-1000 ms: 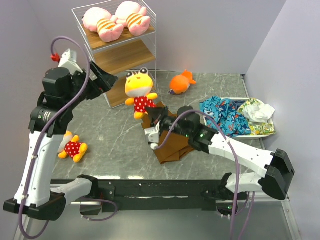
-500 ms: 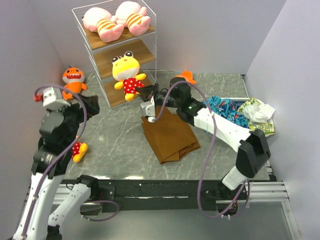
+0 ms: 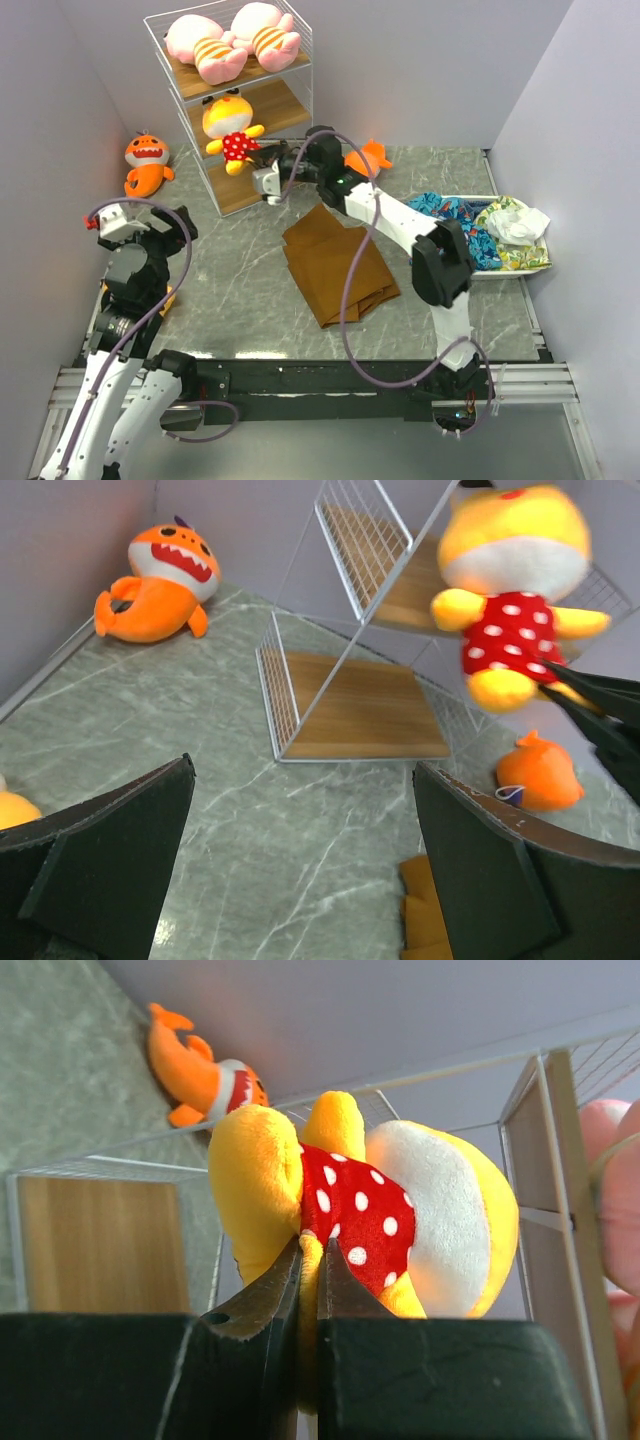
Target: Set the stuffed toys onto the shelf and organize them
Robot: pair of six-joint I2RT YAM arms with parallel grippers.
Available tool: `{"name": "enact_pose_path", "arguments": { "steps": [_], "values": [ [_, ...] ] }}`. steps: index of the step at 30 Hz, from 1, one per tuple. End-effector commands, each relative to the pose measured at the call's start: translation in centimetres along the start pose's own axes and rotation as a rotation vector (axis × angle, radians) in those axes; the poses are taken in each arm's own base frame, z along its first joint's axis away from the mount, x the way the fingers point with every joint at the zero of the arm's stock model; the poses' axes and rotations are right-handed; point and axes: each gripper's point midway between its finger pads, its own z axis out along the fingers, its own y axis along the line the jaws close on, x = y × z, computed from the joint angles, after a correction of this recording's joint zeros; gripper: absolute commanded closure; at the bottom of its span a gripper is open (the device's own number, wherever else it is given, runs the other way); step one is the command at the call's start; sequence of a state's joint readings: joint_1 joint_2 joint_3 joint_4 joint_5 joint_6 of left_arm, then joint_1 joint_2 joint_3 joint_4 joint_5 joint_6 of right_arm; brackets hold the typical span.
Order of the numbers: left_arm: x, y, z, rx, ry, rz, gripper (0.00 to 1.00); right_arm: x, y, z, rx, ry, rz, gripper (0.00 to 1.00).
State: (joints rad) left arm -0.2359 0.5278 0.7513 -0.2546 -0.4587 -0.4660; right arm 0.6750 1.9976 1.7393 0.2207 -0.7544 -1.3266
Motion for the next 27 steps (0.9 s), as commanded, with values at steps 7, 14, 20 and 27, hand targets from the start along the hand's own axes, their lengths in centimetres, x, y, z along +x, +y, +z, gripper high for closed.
{"name": "enact_pose_path", "arguments": {
  "steps": [7, 14, 20, 27],
  "values": [
    [-2.5, -0.2, -0.8, 0.023, -0.109, -0.057, 0.03, 2.2, -7.2, 3.3, 0.210, -0.078, -0.100, 0.88],
    [-1.9, -0.7, -0.7, 0.049, -0.085, -0.074, 0.04, 3.3, -7.8, 4.7, 0.249, -0.107, -0.127, 0.86],
    [-1.9, -0.4, -0.6, 0.030, -0.084, -0.073, 0.03, 3.8, -7.3, 5.6, 0.263, -0.130, -0.127, 0.82],
    [-2.1, -0.5, -0.7, 0.032, -0.093, -0.080, 0.03, 5.6, -5.6, 6.1, 0.261, -0.100, -0.114, 0.72]
  ]
}}
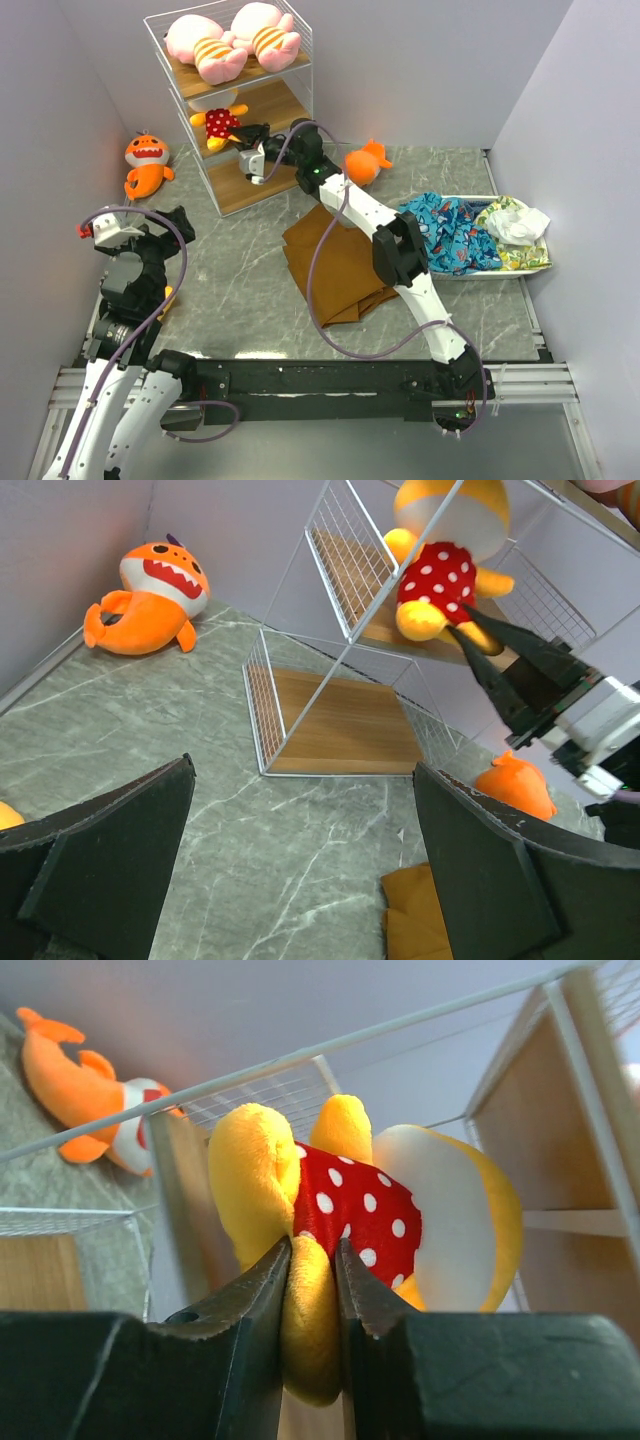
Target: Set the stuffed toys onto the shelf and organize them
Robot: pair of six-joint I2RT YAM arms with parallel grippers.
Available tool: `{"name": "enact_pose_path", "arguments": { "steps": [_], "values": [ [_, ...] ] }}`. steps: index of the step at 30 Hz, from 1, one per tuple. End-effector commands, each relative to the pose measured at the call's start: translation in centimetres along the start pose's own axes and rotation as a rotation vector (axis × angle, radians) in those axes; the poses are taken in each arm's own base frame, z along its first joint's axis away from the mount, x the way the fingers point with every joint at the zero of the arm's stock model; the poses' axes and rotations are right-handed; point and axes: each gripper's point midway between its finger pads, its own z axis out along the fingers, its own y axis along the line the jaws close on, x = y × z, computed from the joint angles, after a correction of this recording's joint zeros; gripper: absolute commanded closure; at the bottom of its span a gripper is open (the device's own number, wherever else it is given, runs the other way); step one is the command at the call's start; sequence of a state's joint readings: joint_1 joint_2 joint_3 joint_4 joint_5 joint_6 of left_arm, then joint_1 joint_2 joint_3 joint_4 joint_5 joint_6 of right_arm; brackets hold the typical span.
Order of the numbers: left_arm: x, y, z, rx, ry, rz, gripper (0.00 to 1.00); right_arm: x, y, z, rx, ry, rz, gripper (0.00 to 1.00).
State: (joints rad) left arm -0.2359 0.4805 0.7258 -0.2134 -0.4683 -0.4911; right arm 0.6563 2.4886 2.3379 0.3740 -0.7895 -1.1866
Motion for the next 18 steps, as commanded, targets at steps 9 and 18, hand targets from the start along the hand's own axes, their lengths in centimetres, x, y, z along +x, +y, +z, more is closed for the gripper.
{"name": "enact_pose_path", "arguments": {
  "steps": [9, 18],
  "values": [
    [-0.8, -0.6, 0.0, 0.019, -0.029, -0.034, 0.03, -1.0, -3.8, -0.3, 0.090, -0.042, -0.073, 0.51],
    [-0.7, -0.4, 0.1, 0.008, -0.027, -0.031, 0.04, -1.8, -4.1, -0.3, 0.091, -0.065, -0.059, 0.43]
  ]
}}
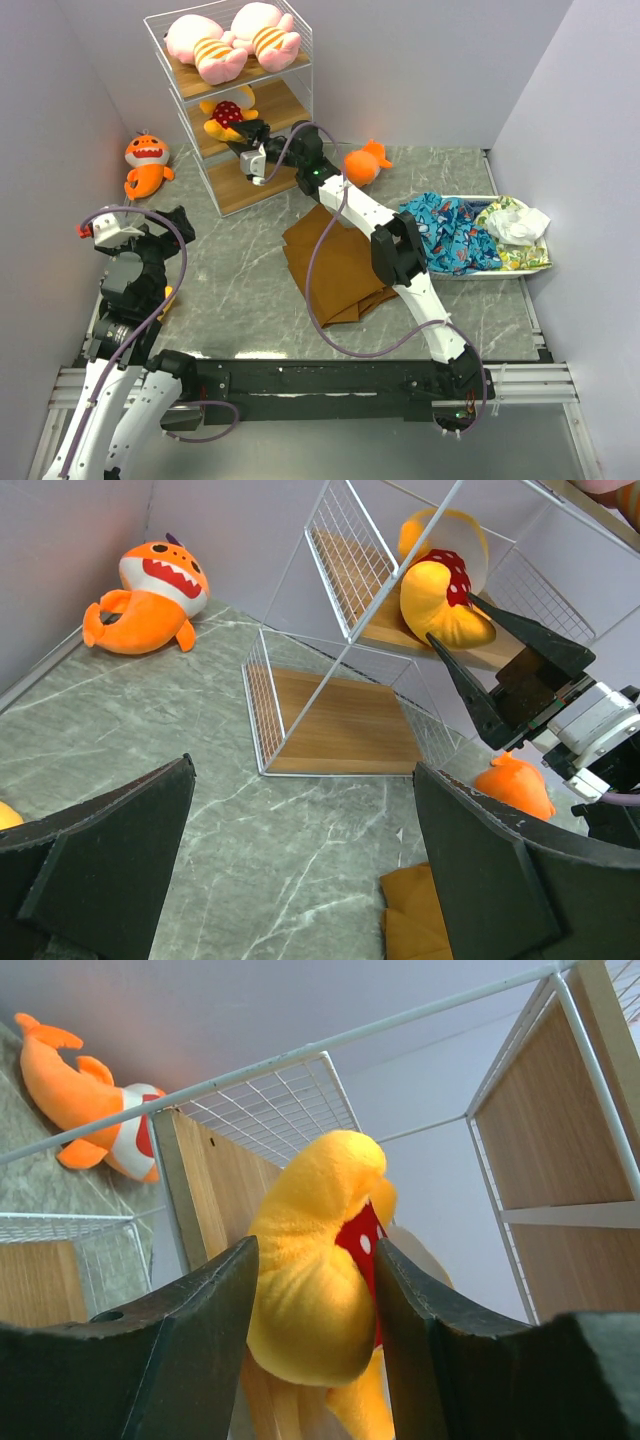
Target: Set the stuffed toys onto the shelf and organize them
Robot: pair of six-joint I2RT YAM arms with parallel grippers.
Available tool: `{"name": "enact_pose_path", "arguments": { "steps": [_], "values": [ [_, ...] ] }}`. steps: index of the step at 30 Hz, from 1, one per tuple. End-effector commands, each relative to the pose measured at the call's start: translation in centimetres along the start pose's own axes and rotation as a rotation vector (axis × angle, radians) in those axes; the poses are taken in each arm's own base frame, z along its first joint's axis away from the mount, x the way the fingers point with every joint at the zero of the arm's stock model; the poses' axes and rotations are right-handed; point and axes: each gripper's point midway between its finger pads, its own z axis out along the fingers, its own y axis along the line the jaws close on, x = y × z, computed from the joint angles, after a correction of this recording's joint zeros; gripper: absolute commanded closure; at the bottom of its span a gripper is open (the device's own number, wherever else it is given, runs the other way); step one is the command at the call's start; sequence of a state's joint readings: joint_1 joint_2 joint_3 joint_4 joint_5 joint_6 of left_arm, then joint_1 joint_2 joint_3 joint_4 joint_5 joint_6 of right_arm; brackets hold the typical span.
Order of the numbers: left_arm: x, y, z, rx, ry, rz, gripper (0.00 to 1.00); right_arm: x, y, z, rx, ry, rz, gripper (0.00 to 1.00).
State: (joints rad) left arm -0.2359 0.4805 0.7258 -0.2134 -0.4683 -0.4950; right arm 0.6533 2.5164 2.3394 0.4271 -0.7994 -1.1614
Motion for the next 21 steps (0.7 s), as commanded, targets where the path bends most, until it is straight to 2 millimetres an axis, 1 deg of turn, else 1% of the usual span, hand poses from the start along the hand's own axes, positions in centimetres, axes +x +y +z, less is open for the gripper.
{"name": "enact_pose_path", "arguments": {
  "steps": [1, 4, 7, 8, 10, 11, 12, 13, 14, 15, 16, 17, 18, 19, 20, 21],
  "values": [
    [-0.8, -0.4, 0.1, 0.007, -0.029, -0.029, 0.03, -2.4, -5.1, -0.3, 0.083, -0.054, -0.069, 0.43],
    [-0.7, -0.1, 0.1, -0.007, -0.027, -0.033, 0.03, -2.6, -5.8, -0.5, 0.105, -0.060, -0.069, 0.41],
    [-0.5, 0.7, 0.2, -0.057, -0.028, -0.056, 0.04, -3.4, -6.7, -0.5, 0.124, -0.078, -0.068, 0.37],
    [-0.3, 1.0, 0.4, -0.079, -0.024, -0.060, 0.04, -3.9, -7.5, -0.6, 0.135, -0.086, -0.061, 0.36],
    [-0.1, 1.8, 0.5, -0.134, -0.019, -0.084, 0.03, -4.5, -8.2, -0.9, 0.163, -0.102, -0.055, 0.34],
    [0.4, 2.1, 0.8, -0.166, -0.002, -0.091, 0.04, -5.3, -9.1, -1.2, 0.183, -0.114, -0.033, 0.33],
    [0.4, 2.2, 0.9, -0.193, 0.000, -0.152, 0.04, -5.3, -8.5, -1.5, 0.199, -0.118, -0.023, 0.32],
    [1.2, 3.5, 0.6, -0.268, 0.022, -0.150, 0.04, -5.8, -8.5, -1.7, 0.213, -0.126, 0.012, 0.32],
    [2.1, 4.1, 0.9, -0.313, 0.048, -0.153, 0.04, -7.5, -9.9, -2.2, 0.240, -0.145, 0.009, 0.32],
    [2.5, 4.4, 0.9, -0.351, 0.055, -0.205, 0.04, -7.6, -8.5, -2.8, 0.251, -0.146, 0.034, 0.32],
    [3.5, 5.3, 0.6, -0.402, 0.088, -0.190, 0.04, -8.3, -8.2, -3.2, 0.260, -0.162, 0.084, 0.32],
    [4.7, 6.1, 0.6, -0.455, 0.120, -0.178, 0.04, -10.3, -9.6, -3.9, 0.288, -0.191, 0.087, 0.32],
    [4.9, 6.2, 0.6, -0.496, 0.120, -0.240, 0.04, -10.7, -8.1, -4.7, 0.299, -0.201, 0.115, 0.32],
    [6.1, 7.6, -0.2, -0.570, 0.164, -0.215, 0.04, -12.5, -9.6, -5.7, 0.343, -0.227, 0.166, 0.33],
    [6.9, 8.4, -0.2, -0.634, 0.182, -0.200, 0.04, -13.3, -9.6, -6.3, 0.367, -0.240, 0.193, 0.34],
    [7.0, 8.4, -0.2, -0.669, 0.177, -0.251, 0.04, -14.0, -8.0, -7.3, 0.386, -0.253, 0.231, 0.35]
  ]
}}
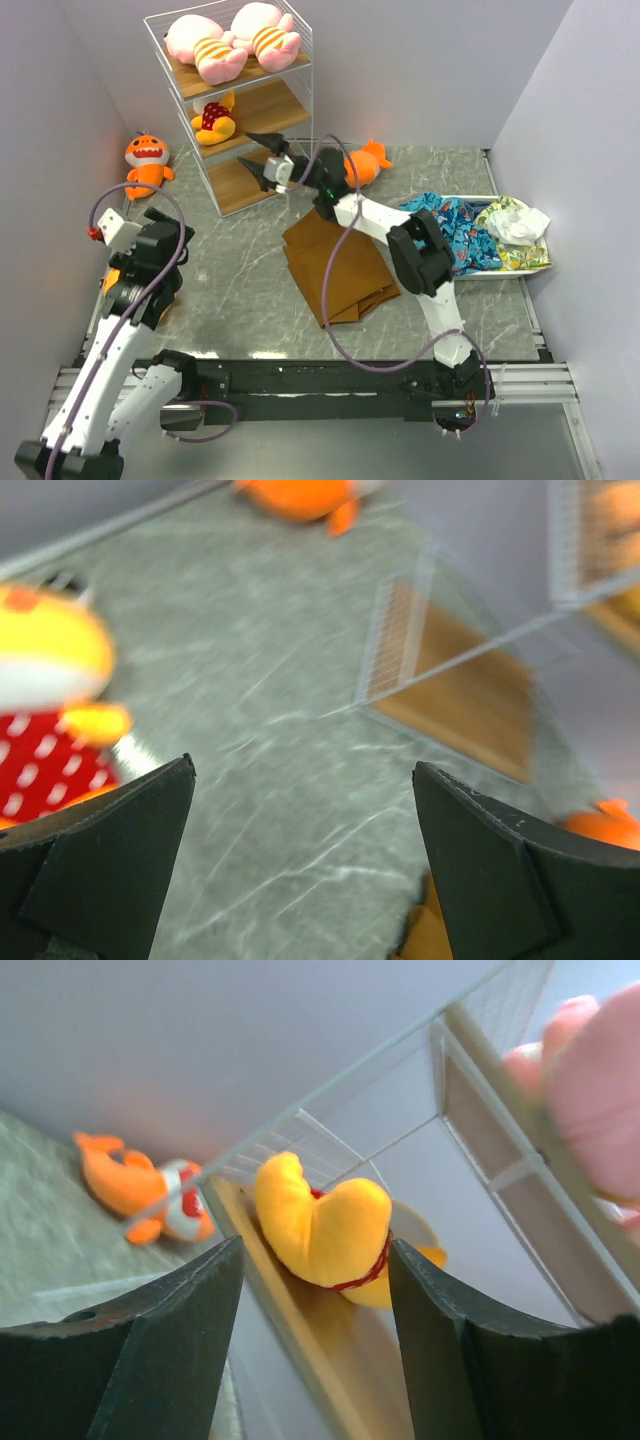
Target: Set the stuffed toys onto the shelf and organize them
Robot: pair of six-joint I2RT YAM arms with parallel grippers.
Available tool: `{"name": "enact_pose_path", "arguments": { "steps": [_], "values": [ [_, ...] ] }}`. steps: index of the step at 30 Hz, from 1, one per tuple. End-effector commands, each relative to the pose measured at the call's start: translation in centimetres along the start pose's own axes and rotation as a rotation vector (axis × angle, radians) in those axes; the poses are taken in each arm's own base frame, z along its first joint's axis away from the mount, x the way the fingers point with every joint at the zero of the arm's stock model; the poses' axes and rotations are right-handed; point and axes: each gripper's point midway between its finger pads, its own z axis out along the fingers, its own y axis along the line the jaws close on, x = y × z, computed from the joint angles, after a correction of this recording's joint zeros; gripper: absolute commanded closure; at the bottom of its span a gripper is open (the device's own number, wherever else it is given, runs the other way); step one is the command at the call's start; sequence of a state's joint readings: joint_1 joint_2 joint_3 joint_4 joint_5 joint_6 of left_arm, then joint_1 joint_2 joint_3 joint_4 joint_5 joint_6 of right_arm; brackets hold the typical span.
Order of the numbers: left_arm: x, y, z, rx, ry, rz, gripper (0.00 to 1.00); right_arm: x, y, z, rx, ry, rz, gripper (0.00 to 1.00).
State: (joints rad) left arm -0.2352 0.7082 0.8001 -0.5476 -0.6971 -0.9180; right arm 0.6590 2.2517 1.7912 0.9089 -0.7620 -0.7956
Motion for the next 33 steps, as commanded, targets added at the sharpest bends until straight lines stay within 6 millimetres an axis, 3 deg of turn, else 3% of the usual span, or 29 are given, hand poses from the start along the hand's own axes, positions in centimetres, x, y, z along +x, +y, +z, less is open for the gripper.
{"name": "enact_pose_path", "arguments": {
  "steps": [1, 2, 3, 4, 5, 6, 7, 11, 14, 15, 17, 18, 20, 21, 24, 28, 29, 31, 32, 33],
  "values": [
    [0.9, 3.9, 0.1, -0.270, 0.022, -0.122, 0.04, -12.6, -6.8, -2.9, 0.280, -0.247, 0.088, 0.36],
    [1.7, 4.9, 0.1, -0.341, 0.042, -0.132, 0.04, -13.4, -6.7, -3.7, 0.305, -0.264, 0.137, 0.38],
    [2.0, 5.6, 0.1, -0.385, 0.049, -0.134, 0.03, -14.0, -5.2, -4.9, 0.322, -0.283, 0.187, 0.40],
    [2.2, 6.3, 0.1, -0.426, 0.049, -0.139, 0.03, -15.7, -5.9, -5.8, 0.350, -0.311, 0.241, 0.41],
    [2.7, 7.4, 0.0, -0.488, 0.055, -0.145, 0.03, -16.0, -5.9, -6.5, 0.391, -0.302, 0.271, 0.41],
    [2.8, 7.9, 0.0, -0.518, 0.054, -0.149, 0.03, -15.8, -4.2, -7.4, 0.389, -0.279, 0.307, 0.42],
    [2.8, 8.6, -0.1, -0.548, 0.048, -0.161, 0.03, -17.2, -4.2, -7.8, 0.393, -0.301, 0.328, 0.43],
    [4.1, 10.4, 0.3, -0.605, 0.067, -0.178, 0.03, -17.9, -3.3, -9.7, 0.467, -0.309, 0.519, 0.51],
    [5.4, 11.7, 0.8, -0.652, 0.092, -0.209, 0.02, -17.2, -3.7, -11.1, 0.570, -0.301, 0.771, 0.55],
    [5.7, 12.1, 0.9, -0.668, 0.100, -0.213, 0.02, -15.6, -3.3, -11.6, 0.616, -0.238, 0.858, 0.55],
    [6.9, 12.8, 1.5, -0.691, 0.123, -0.214, 0.01, -15.4, -3.2, -11.6, 0.630, -0.213, 1.021, 0.54],
    [7.2, 13.1, 1.7, -0.700, 0.130, -0.217, 0.01, -13.4, -1.7, -11.2, 0.619, -0.101, 1.103, 0.51],
    [8.3, 13.7, 2.4, -0.725, 0.151, -0.207, 0.01, -12.7, -1.1, -10.6, 0.606, -0.016, 1.220, 0.48],
    [8.6, 14.0, 2.5, -0.736, 0.159, -0.195, 0.01, -11.2, 0.1, -10.1, 0.590, 0.102, 1.284, 0.45],
    [10.0, 14.3, 3.6, -0.747, 0.192, -0.160, 0.05, -10.2, 1.7, -9.8, 0.550, 0.231, 1.353, 0.40],
    [12.0, 14.2, 4.2, -0.726, 0.267, -0.137, 0.28, -10.3, 2.3, -10.7, 0.569, 0.258, 1.402, 0.38],
    [12.5, 14.3, 4.2, -0.720, 0.289, -0.129, 0.45, -10.2, 2.7, -10.9, 0.576, 0.270, 1.411, 0.38],
    [13.0, 13.4, 4.5, -0.668, 0.317, -0.151, 0.67, -9.9, 3.2, -11.0, 0.575, 0.308, 1.443, 0.38],
    [13.2, 13.2, 4.5, -0.638, 0.338, -0.130, 0.88, -9.7, 3.4, -11.0, 0.575, 0.323, 1.457, 0.37],
    [13.5, 12.2, 4.7, -0.591, 0.362, -0.150, 0.98, -9.4, 4.2, -11.2, 0.572, 0.365, 1.481, 0.37]
  ]
}}
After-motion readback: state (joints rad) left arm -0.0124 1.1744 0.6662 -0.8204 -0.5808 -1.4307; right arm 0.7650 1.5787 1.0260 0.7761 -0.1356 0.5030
